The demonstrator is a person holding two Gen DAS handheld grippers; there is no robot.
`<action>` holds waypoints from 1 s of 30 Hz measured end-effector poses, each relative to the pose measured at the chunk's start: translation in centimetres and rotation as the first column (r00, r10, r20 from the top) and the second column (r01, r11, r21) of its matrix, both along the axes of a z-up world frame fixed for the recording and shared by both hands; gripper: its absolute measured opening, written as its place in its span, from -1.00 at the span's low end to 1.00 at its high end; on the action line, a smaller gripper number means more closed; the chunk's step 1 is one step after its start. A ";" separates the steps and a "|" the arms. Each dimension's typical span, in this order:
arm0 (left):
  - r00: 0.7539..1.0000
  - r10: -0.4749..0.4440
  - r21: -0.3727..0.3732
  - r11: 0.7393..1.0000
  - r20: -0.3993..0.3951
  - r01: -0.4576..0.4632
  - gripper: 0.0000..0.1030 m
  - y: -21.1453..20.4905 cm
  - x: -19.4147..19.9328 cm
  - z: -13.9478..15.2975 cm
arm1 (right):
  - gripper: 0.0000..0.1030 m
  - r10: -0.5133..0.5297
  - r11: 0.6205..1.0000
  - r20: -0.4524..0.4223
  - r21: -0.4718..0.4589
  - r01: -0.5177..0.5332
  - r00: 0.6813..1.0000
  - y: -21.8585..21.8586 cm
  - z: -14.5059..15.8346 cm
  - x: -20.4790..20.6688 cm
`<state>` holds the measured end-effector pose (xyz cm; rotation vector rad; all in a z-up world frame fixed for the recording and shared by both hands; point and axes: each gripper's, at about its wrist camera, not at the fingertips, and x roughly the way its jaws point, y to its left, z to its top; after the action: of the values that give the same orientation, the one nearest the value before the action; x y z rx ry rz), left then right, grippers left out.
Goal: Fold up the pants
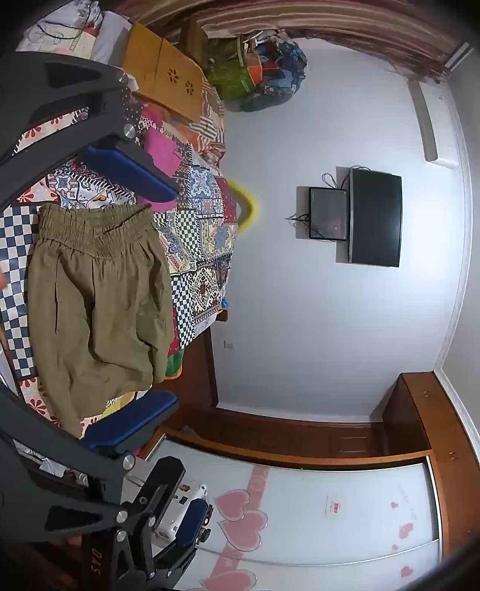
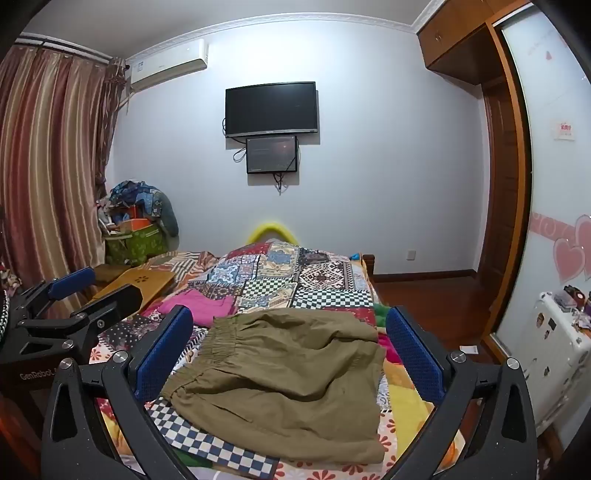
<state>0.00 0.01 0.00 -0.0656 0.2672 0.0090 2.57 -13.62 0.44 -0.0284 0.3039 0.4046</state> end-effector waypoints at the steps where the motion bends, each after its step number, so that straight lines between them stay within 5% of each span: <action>1: 1.000 0.002 -0.004 1.000 -0.003 -0.002 1.00 0.0 0.0 0.0 | 1.00 0.000 1.000 0.001 0.001 0.000 1.000 0.0 0.0 0.0; 30: 1.000 -0.004 -0.018 1.000 -0.011 0.004 1.00 0.5 0.0 -0.1 | 1.00 0.007 1.000 -0.001 0.006 -0.007 1.000 0.7 -0.8 0.0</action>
<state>-0.01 0.50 -0.08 -0.0834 0.2782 0.0032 2.59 -12.94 -0.38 -0.0235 0.3038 0.4129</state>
